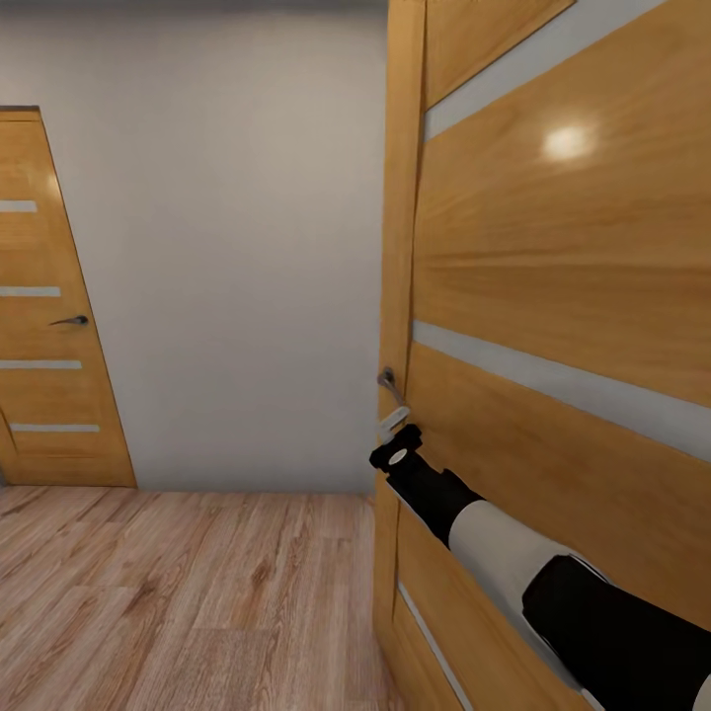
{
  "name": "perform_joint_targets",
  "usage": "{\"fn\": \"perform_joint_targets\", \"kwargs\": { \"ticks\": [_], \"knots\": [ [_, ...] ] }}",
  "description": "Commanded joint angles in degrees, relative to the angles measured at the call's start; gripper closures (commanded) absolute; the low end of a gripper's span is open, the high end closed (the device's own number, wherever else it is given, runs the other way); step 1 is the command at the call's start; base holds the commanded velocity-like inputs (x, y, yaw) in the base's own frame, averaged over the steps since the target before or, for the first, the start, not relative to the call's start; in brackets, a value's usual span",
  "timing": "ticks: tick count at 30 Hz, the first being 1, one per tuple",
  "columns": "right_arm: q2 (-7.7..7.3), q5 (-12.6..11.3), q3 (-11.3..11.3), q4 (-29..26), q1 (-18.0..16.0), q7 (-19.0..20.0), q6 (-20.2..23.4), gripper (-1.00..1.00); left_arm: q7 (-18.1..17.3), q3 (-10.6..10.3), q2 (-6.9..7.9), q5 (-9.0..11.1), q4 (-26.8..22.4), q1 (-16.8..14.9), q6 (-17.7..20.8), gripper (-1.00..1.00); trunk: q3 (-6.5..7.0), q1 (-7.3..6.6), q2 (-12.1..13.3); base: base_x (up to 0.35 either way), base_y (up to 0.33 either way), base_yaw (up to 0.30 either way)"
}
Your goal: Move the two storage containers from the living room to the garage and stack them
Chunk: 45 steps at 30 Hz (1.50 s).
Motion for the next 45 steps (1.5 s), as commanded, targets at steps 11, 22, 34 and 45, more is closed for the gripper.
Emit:
{"fn": "perform_joint_targets", "kwargs": {
  "ticks": [11,22,34,45],
  "knots": [
    [0.00,0.1,-1.6,0.1,-0.1,-3.2,0.6,-1.00,0.1,0.4,-0.02,0.1,-0.1,0.0,-0.1,-1.00,-0.07,0.00,0.0,0.000,0.000,0.000],
    [-1.30,0.2,-4.9,0.1,-0.1,-3.7,0.5,-1.00,0.1,0.4,-0.02,0.1,-0.1,0.0,-0.1,-1.00,-0.07,0.00,0.0,0.000,0.000,0.000],
    [-6.76,0.2,-6.5,0.1,-0.1,-3.7,0.5,-1.00,0.1,0.4,-0.02,0.1,-0.1,0.0,-0.1,-1.00,-0.07,0.00,0.0,0.000,0.000,0.000],
    [-11.15,0.2,-11.1,0.1,-0.1,-3.6,0.5,-1.00,0.1,0.4,-0.02,0.1,-0.1,0.0,-0.1,-1.00,-0.07,0.00,0.0,0.000,0.000,0.000]
  ]
}}
